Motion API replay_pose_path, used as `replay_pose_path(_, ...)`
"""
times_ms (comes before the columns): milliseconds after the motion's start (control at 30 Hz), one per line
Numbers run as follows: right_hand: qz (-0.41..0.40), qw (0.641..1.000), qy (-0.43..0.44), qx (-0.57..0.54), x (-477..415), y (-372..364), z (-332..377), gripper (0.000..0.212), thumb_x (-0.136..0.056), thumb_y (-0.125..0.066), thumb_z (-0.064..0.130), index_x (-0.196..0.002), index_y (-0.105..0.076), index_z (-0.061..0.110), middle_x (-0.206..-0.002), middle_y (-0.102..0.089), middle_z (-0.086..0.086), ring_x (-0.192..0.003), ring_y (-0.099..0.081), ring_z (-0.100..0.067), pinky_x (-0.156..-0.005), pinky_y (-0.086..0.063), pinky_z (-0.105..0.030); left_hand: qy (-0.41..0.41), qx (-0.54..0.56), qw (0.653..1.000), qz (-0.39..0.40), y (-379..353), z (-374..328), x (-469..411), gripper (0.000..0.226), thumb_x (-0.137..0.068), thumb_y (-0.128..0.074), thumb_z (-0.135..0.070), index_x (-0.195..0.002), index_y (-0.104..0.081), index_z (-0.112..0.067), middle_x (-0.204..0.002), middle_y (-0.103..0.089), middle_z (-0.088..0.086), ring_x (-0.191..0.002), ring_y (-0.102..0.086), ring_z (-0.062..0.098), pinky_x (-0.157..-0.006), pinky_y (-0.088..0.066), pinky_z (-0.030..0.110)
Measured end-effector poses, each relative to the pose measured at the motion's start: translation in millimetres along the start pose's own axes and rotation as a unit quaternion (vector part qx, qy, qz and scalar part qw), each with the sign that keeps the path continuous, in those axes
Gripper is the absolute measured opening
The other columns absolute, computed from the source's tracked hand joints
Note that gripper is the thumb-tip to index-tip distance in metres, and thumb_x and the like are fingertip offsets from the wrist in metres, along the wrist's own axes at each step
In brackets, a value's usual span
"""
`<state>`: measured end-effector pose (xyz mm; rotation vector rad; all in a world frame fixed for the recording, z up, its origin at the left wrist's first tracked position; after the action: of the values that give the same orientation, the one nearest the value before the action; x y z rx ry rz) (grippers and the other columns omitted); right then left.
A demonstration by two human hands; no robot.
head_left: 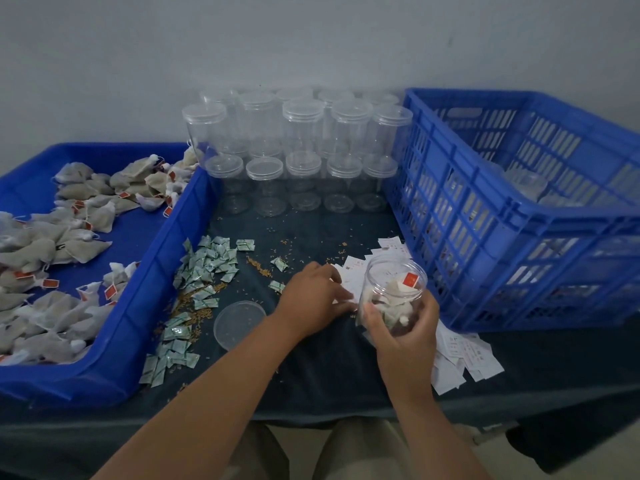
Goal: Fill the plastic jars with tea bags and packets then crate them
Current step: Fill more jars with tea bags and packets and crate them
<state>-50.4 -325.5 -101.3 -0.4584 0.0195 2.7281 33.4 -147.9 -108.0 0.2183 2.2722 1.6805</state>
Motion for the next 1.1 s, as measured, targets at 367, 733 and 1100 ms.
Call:
replay_pose_path(367, 0.084, 0.994, 0.034, 0.061, 5, -13, 5, 0.068, -0.072, -0.085, 0.053, -0.128, -0.048, 0.061, -0.124, -0.064, 0.032, -0.114, -0.065, 0.006, -0.085, -0.048, -0.004, 0.161, 0.229, 0.949, -0.144, 68, 33, 29, 0.016, -0.093, -0.072, -0.024, -0.106, -0.073, -0.033, -0.086, -0.074, -0.018, -0.08, -0.069, 0.001, -0.076, -0.058, 0.03)
replay_pose_path(733, 0.14, 0.986, 0.039, 0.076, 9, -21, 5, 0.079, -0.073, -0.087, 0.057, -0.139, -0.054, 0.03, -0.123, -0.066, 0.021, -0.111, -0.071, -0.014, -0.088, -0.064, -0.037, -0.098, 0.045, 0.993, 0.041, 99, -46, 45, 0.039, -0.11, -0.045, -0.045, -0.127, -0.076, -0.028, -0.163, -0.044, -0.014, -0.151, -0.028, 0.009, -0.125, -0.024, 0.032)
replay_pose_path(1100, 0.168, 0.983, 0.039, 0.066, 12, -24, 4, 0.077, -0.072, -0.085, 0.055, -0.139, -0.046, 0.048, -0.132, -0.059, 0.035, -0.125, -0.062, 0.002, -0.094, -0.05, -0.01, 0.22, -0.08, 0.964, 0.129, 62, 79, 83, 0.055, -0.095, -0.065, -0.059, -0.137, -0.057, -0.024, -0.136, -0.064, 0.002, -0.123, -0.06, 0.023, -0.102, -0.051, 0.04)
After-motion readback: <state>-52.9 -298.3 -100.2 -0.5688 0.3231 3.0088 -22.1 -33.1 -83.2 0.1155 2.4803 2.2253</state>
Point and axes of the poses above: each hand's wrist, its own x-axis away from the middle knuckle, its own y-axis out of the back of the hand, z = x × y, the point moved 8 cm from there along -x, towards the middle knuckle
